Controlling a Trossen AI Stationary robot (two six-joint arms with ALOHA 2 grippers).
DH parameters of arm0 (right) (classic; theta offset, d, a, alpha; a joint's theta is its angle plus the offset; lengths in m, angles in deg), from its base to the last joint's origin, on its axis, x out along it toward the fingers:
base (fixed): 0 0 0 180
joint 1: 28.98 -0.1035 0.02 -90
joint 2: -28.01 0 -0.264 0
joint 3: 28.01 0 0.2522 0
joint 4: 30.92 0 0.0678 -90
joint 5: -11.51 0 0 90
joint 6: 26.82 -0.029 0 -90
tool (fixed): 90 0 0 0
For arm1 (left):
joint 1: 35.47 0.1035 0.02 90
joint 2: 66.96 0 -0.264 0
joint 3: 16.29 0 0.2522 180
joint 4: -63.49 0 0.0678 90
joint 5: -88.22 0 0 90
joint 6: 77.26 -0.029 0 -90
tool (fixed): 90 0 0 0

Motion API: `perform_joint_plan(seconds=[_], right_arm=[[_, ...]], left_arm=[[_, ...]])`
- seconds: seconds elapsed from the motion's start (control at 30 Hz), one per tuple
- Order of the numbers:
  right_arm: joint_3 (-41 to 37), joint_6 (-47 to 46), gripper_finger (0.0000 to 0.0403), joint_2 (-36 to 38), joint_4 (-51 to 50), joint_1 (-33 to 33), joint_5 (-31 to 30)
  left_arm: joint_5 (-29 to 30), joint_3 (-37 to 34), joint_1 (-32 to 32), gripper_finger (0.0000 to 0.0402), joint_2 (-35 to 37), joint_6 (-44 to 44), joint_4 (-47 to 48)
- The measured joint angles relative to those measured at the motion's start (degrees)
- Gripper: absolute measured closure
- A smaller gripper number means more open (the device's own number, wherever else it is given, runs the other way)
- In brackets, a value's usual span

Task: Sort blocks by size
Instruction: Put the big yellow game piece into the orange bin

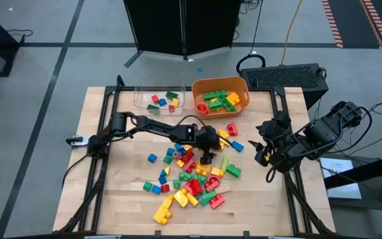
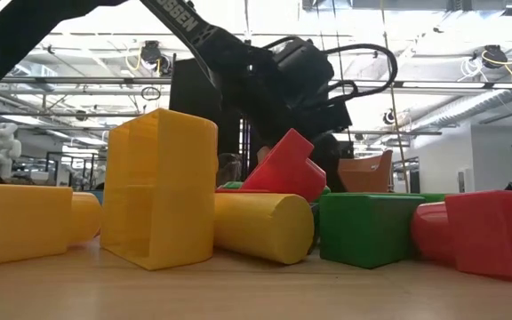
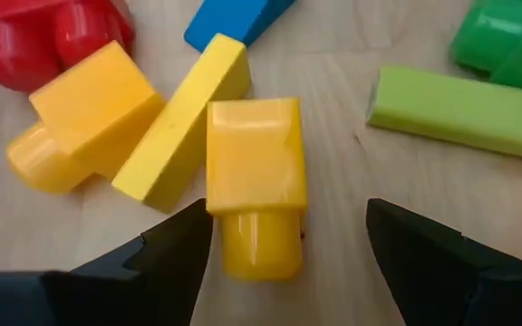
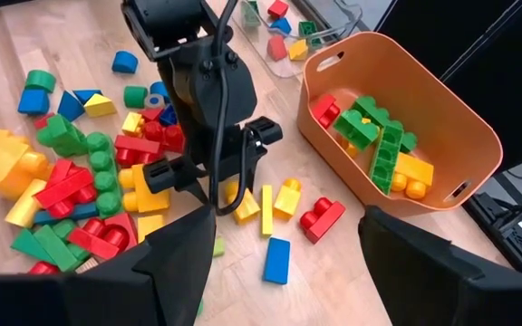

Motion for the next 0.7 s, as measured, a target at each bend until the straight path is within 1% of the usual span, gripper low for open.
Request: perform_joint_plan(seconds=[0.13, 0.23, 0.57, 0.6, 0.7], right_arm=[[0.00, 0.07, 0.0138, 0.00, 0.00, 0.00, -0.10], [0.00, 0.03, 0.0138, 0.00, 0.00, 0.00, -0.11], [0.00, 0.07, 0.0138, 0.00, 0.00, 0.00, -0.13], [0.00, 0.07, 0.0138, 0.00, 0.00, 0.01, -0.13], [0.00, 0.09, 0.0138, 0.00, 0.00, 0.00, -0.13]], left_arm=[[-0.18, 0.00, 0.11, 0.0128, -0.58, 0.15, -0.68], [-0.17, 0.00, 0.15, 0.0151, -0.58, 0.11, -1.47], [-0.15, 0.00, 0.26, 0.0273, -0.58, 0.23, -2.88], [-0.15, 0.00, 0.26, 0.0281, -0.58, 0.44, -2.80], [-0.13, 0.01, 0.26, 0.0283, -0.58, 3.15, -2.67]])
